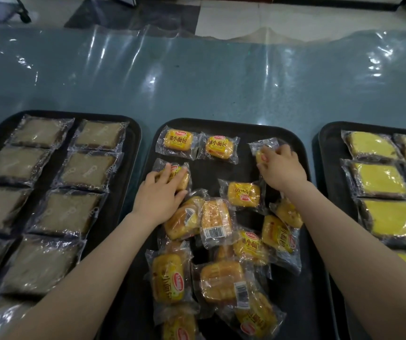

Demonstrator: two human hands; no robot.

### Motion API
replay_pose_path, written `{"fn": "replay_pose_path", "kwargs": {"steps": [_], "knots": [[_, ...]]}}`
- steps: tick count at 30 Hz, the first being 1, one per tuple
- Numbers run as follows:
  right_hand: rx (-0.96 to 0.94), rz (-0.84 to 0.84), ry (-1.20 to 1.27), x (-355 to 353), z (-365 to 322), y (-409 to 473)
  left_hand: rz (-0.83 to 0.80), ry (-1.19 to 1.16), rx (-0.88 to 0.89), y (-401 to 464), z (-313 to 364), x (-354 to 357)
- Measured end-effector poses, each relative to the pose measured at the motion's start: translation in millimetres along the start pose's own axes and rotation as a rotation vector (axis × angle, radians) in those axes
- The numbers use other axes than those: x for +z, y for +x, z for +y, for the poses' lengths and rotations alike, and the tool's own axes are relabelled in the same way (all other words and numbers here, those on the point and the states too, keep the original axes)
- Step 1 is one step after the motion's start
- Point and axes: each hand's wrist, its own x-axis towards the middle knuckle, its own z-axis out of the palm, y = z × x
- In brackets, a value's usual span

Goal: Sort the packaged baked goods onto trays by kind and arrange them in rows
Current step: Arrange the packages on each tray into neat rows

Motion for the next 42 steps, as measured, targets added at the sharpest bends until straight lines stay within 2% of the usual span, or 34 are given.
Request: {"fn": "replay_pose_path", "kwargs": {"steps": [4, 6, 8, 11, 14, 19, 24, 27, 30, 31, 34, 37, 40, 42], "knots": [[0.165, 0.063, 0.057, -1.8, 6.0, -4.5, 0.01, 0.035, -0.028, 2.3, 4.5, -0.1], [0.088, 0.158, 0.075, -1.0, 10.0, -6.8, 0.039, 0.041, -0.01, 4.1, 6.1, -1.0], [-0.076, 0.204, 0.109, 1.4, 14.6, -7.3, 0.047, 0.01, 0.051, 7.2, 7.4, 0.1], [-0.157, 0.101, 0.172, 2.9, 18.5, -7.1, 0.002, -0.095, 0.104, 14.1, 7.8, -0.6], [-0.127, 0.114, 0.076, 5.4, 20.3, -6.4, 0.008, -0.175, 0.058, 20.7, 11.5, -4.6], [-0.032, 0.071, 0.015, 12.0, 15.2, -3.3, -0.084, -0.093, 0.017, 27.2, 20.1, -2.6], [0.014, 0.067, 0.094, 11.4, 3.6, 2.4, -0.118, -0.107, 0.079, 27.3, 9.1, 3.0], [0.008, 0.062, 0.046, 4.1, -2.9, -5.2, -0.112, -0.089, 0.116, 24.7, 5.8, 5.6], [-0.098, 0.193, 0.098, -2.3, -6.5, -29.5, -0.053, -0.088, 0.088, 19.8, 7.7, 1.2], [-0.162, 0.178, 0.175, -2.0, -6.9, -40.1, 0.011, -0.114, 0.074, 16.4, 10.1, -2.0], [-0.349, -0.067, 0.209, 3.9, -7.5, -68.8, 0.153, -0.346, 0.058, 1.0, 24.5, -17.2], [-0.338, -0.173, 0.101, 9.3, -5.8, -80.1, 0.04, -0.458, 0.154, -23.9, 47.6, -18.4], [-0.33, -0.119, -0.01, 12.5, -9.9, -89.8, -0.1, -0.25, 0.224, -48.3, 63.6, 1.7], [-0.316, -0.048, -0.059, 16.2, -13.7, -100.1, -0.102, -0.194, 0.199, -58.4, 65.1, 14.4]]}}
